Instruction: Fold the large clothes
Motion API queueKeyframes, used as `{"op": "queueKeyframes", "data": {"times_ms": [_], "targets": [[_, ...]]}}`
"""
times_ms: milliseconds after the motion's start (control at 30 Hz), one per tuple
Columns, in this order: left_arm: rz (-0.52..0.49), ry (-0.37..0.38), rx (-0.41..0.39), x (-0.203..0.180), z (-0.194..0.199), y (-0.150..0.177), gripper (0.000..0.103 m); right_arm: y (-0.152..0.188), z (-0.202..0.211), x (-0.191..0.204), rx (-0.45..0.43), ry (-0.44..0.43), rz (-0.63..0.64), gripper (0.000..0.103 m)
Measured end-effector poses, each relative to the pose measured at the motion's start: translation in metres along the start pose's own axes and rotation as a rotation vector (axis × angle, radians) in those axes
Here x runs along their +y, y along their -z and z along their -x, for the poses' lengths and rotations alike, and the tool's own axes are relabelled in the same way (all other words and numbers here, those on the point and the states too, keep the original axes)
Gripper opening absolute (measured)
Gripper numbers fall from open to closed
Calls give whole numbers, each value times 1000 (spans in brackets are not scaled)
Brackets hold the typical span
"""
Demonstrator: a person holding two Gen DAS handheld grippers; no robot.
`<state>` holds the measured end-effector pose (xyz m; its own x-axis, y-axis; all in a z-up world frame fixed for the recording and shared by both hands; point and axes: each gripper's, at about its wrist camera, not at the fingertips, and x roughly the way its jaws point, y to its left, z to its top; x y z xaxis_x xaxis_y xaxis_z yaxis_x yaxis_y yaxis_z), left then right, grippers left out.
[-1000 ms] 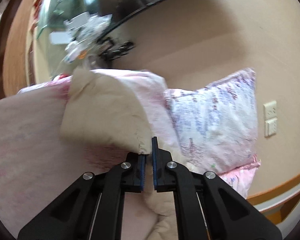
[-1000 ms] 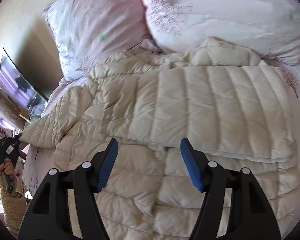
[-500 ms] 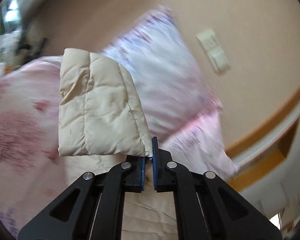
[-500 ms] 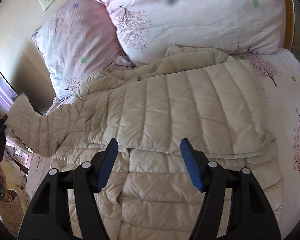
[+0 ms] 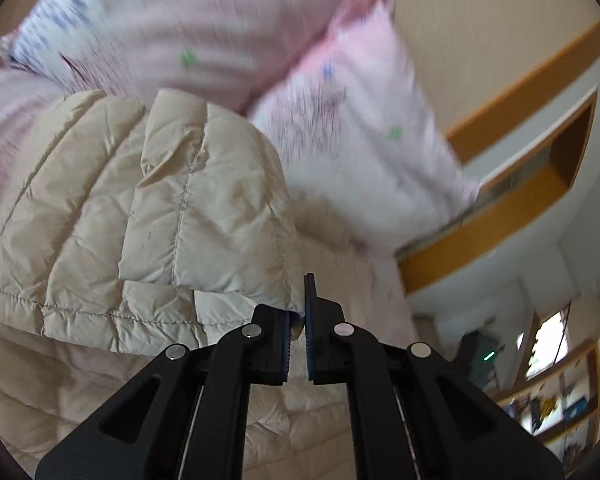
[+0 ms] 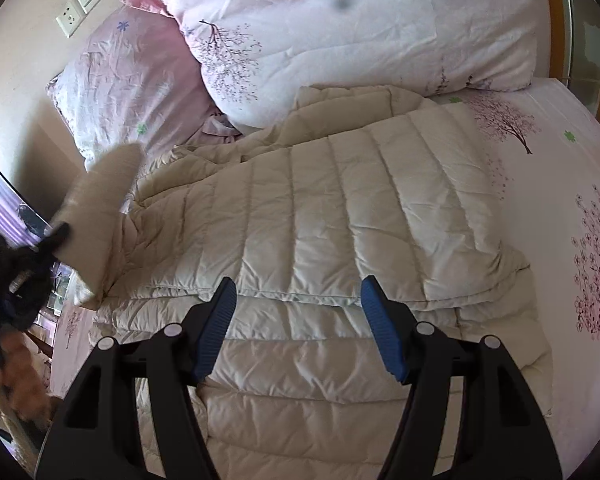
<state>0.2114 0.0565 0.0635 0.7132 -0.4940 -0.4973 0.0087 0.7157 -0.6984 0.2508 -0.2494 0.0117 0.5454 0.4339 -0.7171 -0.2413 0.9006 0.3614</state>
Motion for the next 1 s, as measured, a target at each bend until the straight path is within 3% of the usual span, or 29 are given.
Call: {"op": "queueKeyframes", "data": {"times_ms": [133,200,267,333,400,500,667,833,1000], "targets": [[-51,-33,117,-6,-45,20,5,0,-4,-2,7,6,-7,65],[-89,-47,159,-9,-60,27,13,-1,-5,-2,6,18,0,65],[-114,-38,190,-10,-63,30,56,-1,-5,0,3,27,11,65],[-143,-34,182,-12,-53,33,70,-2,-3,4,-11,38,35,65],[-179,-11,179,-11,-35,34,73,-1,0,10,-27,41,63,65],[-158,8,114,9,5,27,78,0,4,29,-44,2,141,65],[4,-94,13,73,47,6,78,10,2,85,-65,-50,350,65],[103,-149,15,114,47,0,78,28,-16,152,-100,17,586,65],[133,-161,44,133,38,3,78,38,-36,183,-118,90,686,64]]}}
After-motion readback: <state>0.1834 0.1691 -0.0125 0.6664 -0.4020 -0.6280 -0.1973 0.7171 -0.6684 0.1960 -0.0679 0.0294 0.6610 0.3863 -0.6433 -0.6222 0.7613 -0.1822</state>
